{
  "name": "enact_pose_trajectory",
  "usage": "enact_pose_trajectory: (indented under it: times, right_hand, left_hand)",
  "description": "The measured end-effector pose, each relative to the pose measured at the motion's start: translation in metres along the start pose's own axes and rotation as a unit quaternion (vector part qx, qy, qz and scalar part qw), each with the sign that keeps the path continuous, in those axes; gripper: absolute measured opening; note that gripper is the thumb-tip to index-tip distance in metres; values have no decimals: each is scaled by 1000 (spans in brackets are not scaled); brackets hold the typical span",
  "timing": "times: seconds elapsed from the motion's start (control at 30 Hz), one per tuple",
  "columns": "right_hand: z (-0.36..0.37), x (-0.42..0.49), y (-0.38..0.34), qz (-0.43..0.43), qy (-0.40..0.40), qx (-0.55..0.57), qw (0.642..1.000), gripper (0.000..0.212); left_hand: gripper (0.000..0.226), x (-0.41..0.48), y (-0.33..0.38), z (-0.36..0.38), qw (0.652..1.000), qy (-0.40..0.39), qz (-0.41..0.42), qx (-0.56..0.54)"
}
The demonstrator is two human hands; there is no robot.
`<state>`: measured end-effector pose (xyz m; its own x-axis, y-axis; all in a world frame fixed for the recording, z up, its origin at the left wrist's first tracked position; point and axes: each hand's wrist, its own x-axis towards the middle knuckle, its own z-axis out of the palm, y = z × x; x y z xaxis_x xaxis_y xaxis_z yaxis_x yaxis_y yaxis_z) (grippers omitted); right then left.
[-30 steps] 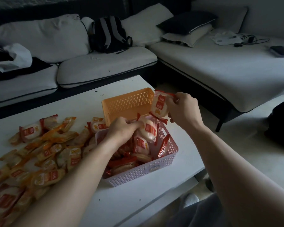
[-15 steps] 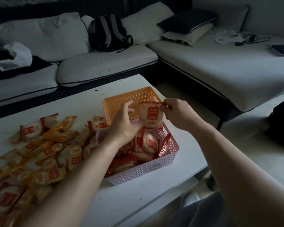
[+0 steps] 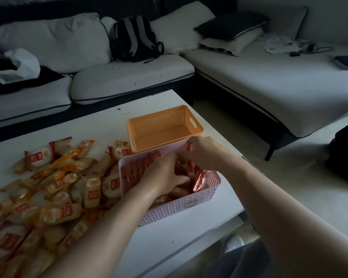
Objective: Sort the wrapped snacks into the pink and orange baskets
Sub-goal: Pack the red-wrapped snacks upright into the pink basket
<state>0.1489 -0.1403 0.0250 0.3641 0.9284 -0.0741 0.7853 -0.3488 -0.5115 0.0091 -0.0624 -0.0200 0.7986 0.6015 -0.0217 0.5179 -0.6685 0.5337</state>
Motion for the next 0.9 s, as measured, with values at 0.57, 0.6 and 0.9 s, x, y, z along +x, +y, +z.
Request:
enact_pose_trajectory:
  times: [0.57, 0.6, 0.9]
  right_hand:
    - [13, -6, -15, 42, -107, -162, 980, 17]
    - [13, -6, -15, 45, -112, -168, 978, 16]
    - [20, 6, -16, 36, -28, -86, 995, 3]
  left_hand:
    - [58, 19, 2, -33, 952, -169, 52, 250]
    - [60, 20, 1, -30, 947, -167, 59, 267]
    - [49, 21, -6, -15, 946, 9, 68, 318]
